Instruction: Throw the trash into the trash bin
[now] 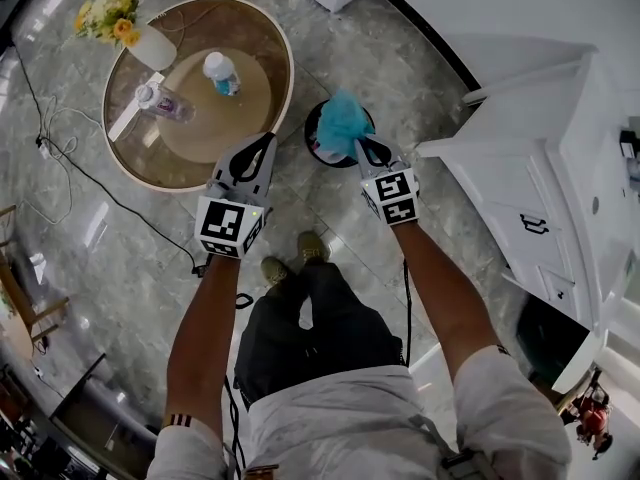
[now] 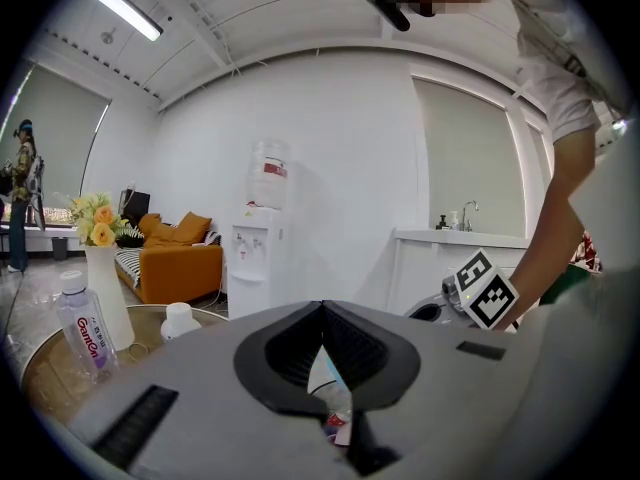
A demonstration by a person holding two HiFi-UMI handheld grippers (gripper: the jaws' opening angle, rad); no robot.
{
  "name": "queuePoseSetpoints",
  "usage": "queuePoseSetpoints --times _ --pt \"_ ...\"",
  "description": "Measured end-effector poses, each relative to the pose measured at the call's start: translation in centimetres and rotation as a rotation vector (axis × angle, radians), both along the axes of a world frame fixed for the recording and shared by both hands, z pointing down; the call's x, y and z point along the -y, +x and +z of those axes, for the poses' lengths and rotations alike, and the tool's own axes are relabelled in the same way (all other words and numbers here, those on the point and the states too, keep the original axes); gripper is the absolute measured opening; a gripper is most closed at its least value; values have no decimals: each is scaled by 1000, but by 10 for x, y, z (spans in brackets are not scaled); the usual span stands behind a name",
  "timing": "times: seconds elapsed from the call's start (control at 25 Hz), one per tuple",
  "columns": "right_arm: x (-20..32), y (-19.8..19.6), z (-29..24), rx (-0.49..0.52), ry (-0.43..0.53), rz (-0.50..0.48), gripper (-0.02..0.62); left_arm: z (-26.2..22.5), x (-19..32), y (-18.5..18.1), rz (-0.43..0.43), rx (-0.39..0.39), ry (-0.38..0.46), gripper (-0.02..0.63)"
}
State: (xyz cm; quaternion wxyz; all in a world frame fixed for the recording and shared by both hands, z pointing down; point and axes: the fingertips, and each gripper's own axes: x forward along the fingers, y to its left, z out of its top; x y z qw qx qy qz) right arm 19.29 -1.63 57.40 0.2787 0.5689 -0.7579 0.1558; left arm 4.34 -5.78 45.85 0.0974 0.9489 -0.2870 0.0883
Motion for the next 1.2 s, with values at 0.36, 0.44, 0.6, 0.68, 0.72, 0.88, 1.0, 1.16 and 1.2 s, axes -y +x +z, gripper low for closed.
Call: queuePoseSetpoints --times 0.36,0.44,0.6,0.68,0.72,0.88,1.0,1.16,1.2 --pt "2 15 64 -48 -135 -2 3 14 10 -5 -29 12 1 -2" --pt "2 20 74 -59 -155 -1 4 18 12 -9 -38 17 -1 -2" --pt "4 28 92 -79 -189 -11 8 23 16 -13 -52 20 1 -2" --pt "4 32 98 -84 -197 -19 21 25 16 -15 -57 22 -1 -2" --pt "4 33 99 -87 -202 -17 26 27 16 -15 -58 24 -2 -2" --pt "6 35 102 -106 -221 -6 51 30 15 -19 -62 30 -8 -2" --pt "8 36 102 -104 -228 -6 58 31 16 -21 -65 35 -9 -2" --pt "6 30 104 -85 -253 -52 115 28 14 -21 -68 35 -11 -2" --pt "6 28 105 -96 -258 -73 127 27 13 -20 -68 33 -10 -2"
